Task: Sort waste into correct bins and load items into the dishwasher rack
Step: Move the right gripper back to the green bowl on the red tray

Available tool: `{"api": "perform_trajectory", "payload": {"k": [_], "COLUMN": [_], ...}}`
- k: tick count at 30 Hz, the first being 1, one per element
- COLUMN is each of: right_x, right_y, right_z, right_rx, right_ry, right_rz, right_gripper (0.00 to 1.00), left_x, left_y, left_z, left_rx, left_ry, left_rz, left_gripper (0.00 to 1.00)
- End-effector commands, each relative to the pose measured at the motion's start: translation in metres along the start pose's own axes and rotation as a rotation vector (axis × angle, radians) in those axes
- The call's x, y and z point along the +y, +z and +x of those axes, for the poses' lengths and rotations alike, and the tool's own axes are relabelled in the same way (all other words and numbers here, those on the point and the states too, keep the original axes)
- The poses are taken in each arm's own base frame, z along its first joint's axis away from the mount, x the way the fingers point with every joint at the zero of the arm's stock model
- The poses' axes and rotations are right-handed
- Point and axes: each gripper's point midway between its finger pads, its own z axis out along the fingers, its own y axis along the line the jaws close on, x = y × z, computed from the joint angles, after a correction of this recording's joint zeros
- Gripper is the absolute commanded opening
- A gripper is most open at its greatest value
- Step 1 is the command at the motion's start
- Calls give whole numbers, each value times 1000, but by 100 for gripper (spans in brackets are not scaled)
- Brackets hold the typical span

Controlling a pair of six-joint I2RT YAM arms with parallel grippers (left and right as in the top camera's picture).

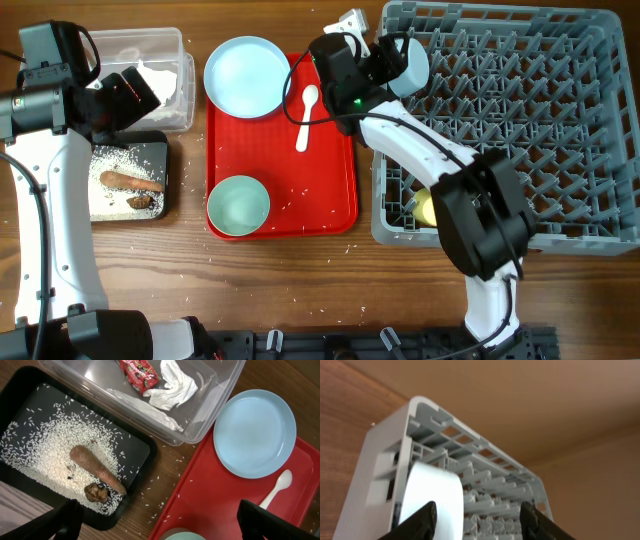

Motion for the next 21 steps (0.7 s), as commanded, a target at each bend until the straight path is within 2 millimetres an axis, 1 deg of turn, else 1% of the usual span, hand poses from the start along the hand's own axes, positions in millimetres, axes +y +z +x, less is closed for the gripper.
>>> {"api": "perform_trajectory", "payload": {"k": [1,2,3,4,5,6,7,8,9,10,11,13,15,16,18,19,21], "right_x": [29,51,75,90,100,109,116,129,138,150,165,187,208,215,231,238,241], "right_y": [-66,-90,-129,-163,-193,-210,-218,-223,-228,-234,-241,-255,-269,-274,-283,-283,-280], "right_z": [-35,-35,-36,-37,-36,-31,-26,-16,-8,2,17,38,52,57,71,79,82], "right_rx": [-91,-72,-27,24,96,182,252,327,362,400,453,523,572,584,616,639,670], "right_ry": [285,326,385,429,476,517,552,570,565,547,520,473,430,412,366,351,363], "right_rz": [-489,-688,-967,-1184,-1369,-1472,-1508,-1515,-1515,-1517,-1518,-1518,-1524,-1527,-1525,-1517,-1511], "right_gripper": [55,60,63,65,65,65,64,64,64,62,59,56,53,52,45,43,38], "left_x": [0,0,0,1,0,0,0,0,0,0,0,0,0,0,1,0,0], "left_y": [-6,-6,-6,-6,-6,-6,-6,-6,-6,-6,-6,-6,-6,-6,-6,-6,-6], "left_z": [-6,-6,-6,-6,-6,-6,-6,-6,-6,-6,-6,-6,-6,-6,-6,-6,-6], "left_rx": [-24,-24,-24,-24,-24,-24,-24,-24,-24,-24,-24,-24,-24,-24,-24,-24,-24], "left_ry": [-10,-9,-10,-10,-9,-10,-10,-9,-10,-9,-9,-10,-10,-10,-9,-10,-10], "left_rz": [1,1,1,1,1,1,1,1,1,1,1,1,1,1,1,1,1], "left_gripper": [100,100,100,100,100,100,100,100,100,100,100,100,100,100,100,100,100]}}
